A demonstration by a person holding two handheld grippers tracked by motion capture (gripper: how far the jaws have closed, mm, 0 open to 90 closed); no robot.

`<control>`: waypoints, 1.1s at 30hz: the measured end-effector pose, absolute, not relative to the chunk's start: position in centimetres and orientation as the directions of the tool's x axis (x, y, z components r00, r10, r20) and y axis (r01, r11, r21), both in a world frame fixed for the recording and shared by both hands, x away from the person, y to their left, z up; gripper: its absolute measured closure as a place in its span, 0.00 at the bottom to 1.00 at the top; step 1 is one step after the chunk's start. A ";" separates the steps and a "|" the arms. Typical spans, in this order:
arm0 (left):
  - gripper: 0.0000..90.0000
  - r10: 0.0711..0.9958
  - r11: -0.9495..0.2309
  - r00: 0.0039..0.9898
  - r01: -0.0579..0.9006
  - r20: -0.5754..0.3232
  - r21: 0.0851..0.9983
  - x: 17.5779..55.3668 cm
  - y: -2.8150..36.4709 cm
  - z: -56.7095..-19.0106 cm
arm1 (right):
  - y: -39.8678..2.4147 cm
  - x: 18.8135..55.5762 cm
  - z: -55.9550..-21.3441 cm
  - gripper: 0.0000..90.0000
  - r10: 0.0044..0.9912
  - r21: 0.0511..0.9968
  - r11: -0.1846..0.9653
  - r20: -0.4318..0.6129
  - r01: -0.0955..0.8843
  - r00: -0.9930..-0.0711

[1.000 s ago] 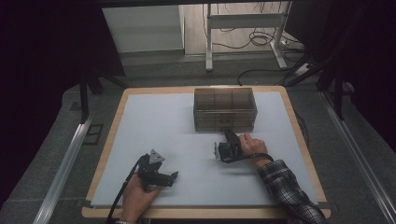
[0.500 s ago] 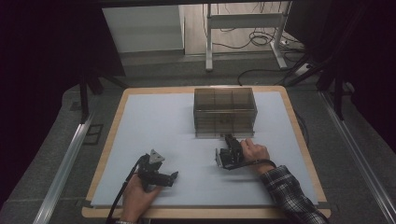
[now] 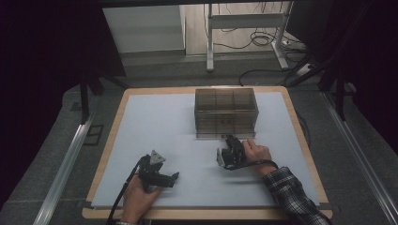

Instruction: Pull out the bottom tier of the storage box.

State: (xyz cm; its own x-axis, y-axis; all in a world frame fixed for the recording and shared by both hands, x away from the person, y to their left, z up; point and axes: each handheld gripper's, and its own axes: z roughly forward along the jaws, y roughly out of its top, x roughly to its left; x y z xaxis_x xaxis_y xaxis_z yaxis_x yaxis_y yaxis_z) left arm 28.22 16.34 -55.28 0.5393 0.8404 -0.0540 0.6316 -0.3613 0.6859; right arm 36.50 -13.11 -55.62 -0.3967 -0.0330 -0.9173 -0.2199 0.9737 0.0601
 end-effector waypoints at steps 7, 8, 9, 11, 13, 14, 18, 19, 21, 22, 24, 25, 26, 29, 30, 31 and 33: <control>0.00 0.841 -0.361 0.539 0.632 -0.054 0.686 28.2 16.3 -55.3 | -13.4 36.7 -54.6 0.79 0.013 0.123 0.969 -0.889 -0.213 -0.457; 0.00 0.840 -0.361 0.539 0.632 -0.054 0.686 28.2 16.3 -55.3 | -13.5 36.7 -54.5 0.78 0.016 0.130 0.968 -0.884 -0.214 -0.467; 0.00 0.840 -0.362 0.539 0.632 -0.054 0.686 28.2 16.3 -55.3 | -13.5 36.8 -54.3 0.78 0.022 0.141 0.966 -0.877 -0.215 -0.480; 0.00 0.840 -0.362 0.539 0.632 -0.054 0.686 28.2 16.3 -55.3 | -13.6 36.8 -54.0 0.77 0.033 0.155 0.965 -0.871 -0.210 -0.489; 0.00 0.840 -0.362 0.539 0.632 -0.054 0.686 28.2 16.3 -55.3 | -13.7 36.8 -53.7 0.76 0.044 0.174 0.962 -0.860 -0.211 -0.508; 0.00 0.840 -0.361 0.539 0.632 -0.054 0.686 28.2 16.3 -55.3 | -13.8 36.9 -53.5 0.75 0.046 0.180 0.960 -0.854 -0.212 -0.517; 0.00 0.840 -0.362 0.540 0.632 -0.054 0.686 28.2 16.3 -55.3 | -14.0 37.2 -52.7 0.74 0.083 0.242 0.948 -0.815 -0.207 -0.573; 0.00 0.840 -0.362 0.540 0.632 -0.053 0.686 28.2 16.3 -55.3 | -14.1 37.2 -52.6 0.73 0.095 0.259 0.944 -0.807 -0.205 -0.583; 0.00 0.840 -0.362 0.540 0.632 -0.054 0.686 28.2 16.3 -55.3 | -14.1 37.4 -52.3 0.73 0.099 0.273 0.940 -0.791 -0.203 -0.604; 0.00 0.840 -0.362 0.540 0.632 -0.054 0.686 28.2 16.3 -55.3 | -14.1 37.4 -52.3 0.73 0.099 0.273 0.940 -0.791 -0.203 -0.604; 0.00 0.840 -0.362 0.540 0.632 -0.054 0.686 28.2 16.3 -55.3 | -14.4 37.6 -51.8 0.72 0.117 0.303 0.934 -0.761 -0.191 -0.638; 0.00 0.840 -0.362 0.540 0.632 -0.054 0.686 28.2 16.3 -55.3 | -14.4 37.7 -51.6 0.72 0.119 0.317 0.929 -0.746 -0.191 -0.656; 0.00 0.840 -0.362 0.540 0.632 -0.053 0.686 28.2 16.3 -55.3 | -14.5 37.8 -51.5 0.72 0.132 0.333 0.925 -0.733 -0.182 -0.668; 0.00 0.840 -0.362 0.540 0.632 -0.054 0.686 28.2 16.3 -55.3 | -14.7 38.1 -51.0 0.71 0.145 0.366 0.915 -0.693 -0.171 -0.706; 0.00 0.840 -0.362 0.540 0.632 -0.054 0.686 28.2 16.3 -55.3 | -14.7 38.1 -51.0 0.71 0.145 0.366 0.915 -0.693 -0.171 -0.706; 0.00 0.840 -0.362 0.539 0.632 -0.054 0.686 28.2 16.3 -55.3 | -14.9 38.3 -50.8 0.71 0.154 0.386 0.909 -0.662 -0.157 -0.734; 0.00 0.840 -0.361 0.539 0.632 -0.054 0.686 28.2 16.3 -55.3 | -15.1 38.5 -50.5 0.71 0.156 0.399 0.904 -0.642 -0.153 -0.751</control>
